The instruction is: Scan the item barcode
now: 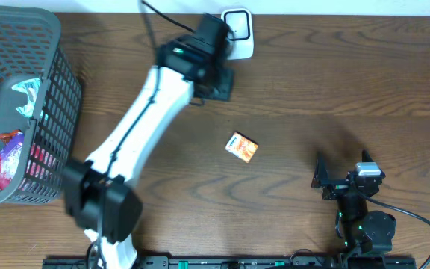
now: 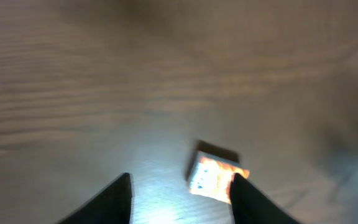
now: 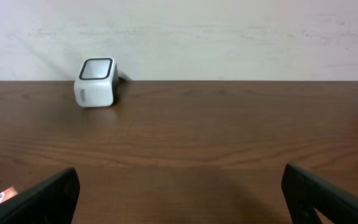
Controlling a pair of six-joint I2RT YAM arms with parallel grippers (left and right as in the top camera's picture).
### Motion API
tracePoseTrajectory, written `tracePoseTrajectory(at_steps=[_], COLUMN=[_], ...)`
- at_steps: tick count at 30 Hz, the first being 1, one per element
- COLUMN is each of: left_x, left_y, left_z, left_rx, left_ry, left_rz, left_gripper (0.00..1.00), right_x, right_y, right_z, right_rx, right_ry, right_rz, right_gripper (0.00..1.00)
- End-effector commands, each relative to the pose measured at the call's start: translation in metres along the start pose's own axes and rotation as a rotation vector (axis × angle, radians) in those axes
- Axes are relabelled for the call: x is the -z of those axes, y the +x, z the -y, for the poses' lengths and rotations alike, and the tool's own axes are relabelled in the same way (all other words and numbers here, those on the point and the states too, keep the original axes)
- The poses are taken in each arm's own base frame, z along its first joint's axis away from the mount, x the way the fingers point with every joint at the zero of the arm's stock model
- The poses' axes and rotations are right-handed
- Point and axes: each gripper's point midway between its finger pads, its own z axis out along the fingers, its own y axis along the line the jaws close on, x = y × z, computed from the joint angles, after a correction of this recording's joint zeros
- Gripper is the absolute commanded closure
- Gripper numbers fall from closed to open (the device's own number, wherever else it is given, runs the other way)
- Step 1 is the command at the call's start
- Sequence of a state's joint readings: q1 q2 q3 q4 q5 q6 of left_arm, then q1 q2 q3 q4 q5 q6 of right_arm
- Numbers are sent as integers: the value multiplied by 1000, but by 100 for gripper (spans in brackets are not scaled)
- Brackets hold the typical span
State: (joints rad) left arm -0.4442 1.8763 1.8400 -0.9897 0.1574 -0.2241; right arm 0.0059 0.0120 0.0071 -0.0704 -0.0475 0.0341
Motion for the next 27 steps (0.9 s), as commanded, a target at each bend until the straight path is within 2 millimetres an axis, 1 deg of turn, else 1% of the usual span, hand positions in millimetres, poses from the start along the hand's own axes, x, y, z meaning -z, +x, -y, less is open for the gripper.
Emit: tracePoseTrajectory(at_steps=[1, 3, 6, 9, 10, 11, 13, 16, 17, 18, 22, 27], left_x=[47, 68, 97, 116, 120, 121, 120, 111, 107, 104, 86, 58], left_y=[-26, -32, -38, -36, -32, -30, -21, -5, 1, 7, 32, 67], left_z=[-29, -46, -74, -94, -98, -100, -101, -96, -94, -91, -70, -44], left_rx=[42, 78, 158, 246, 256, 261, 266, 261, 256, 251, 212, 153], left_ry=[-52, -64, -86, -101, -108, -112, -120, -126, -128, -128, -104, -97], left_rz=[135, 183, 248, 276, 272, 265, 232, 162, 135, 110, 3, -122], left_gripper=[41, 38, 37, 37, 38, 41, 51, 80, 88, 92, 92, 93], right_x=[0, 0, 0, 0, 0, 0, 0, 0, 0, 0, 0, 0], right_y=[0, 0, 0, 0, 0, 0, 0, 0, 0, 0, 0, 0], right_z=[2, 2, 2, 2, 2, 2, 2, 2, 2, 2, 2, 2], right_rx=[-11, -11, -11, -11, -11, -11, -11, -11, -11, -11, -11, -11], right_ry=[12, 12, 12, 12, 12, 12, 12, 12, 13, 12, 12, 12], right_rz=[2, 2, 2, 2, 2, 2, 2, 2, 2, 2, 2, 2], right_gripper=[1, 1, 1, 1, 1, 1, 1, 1, 1, 1, 1, 1])
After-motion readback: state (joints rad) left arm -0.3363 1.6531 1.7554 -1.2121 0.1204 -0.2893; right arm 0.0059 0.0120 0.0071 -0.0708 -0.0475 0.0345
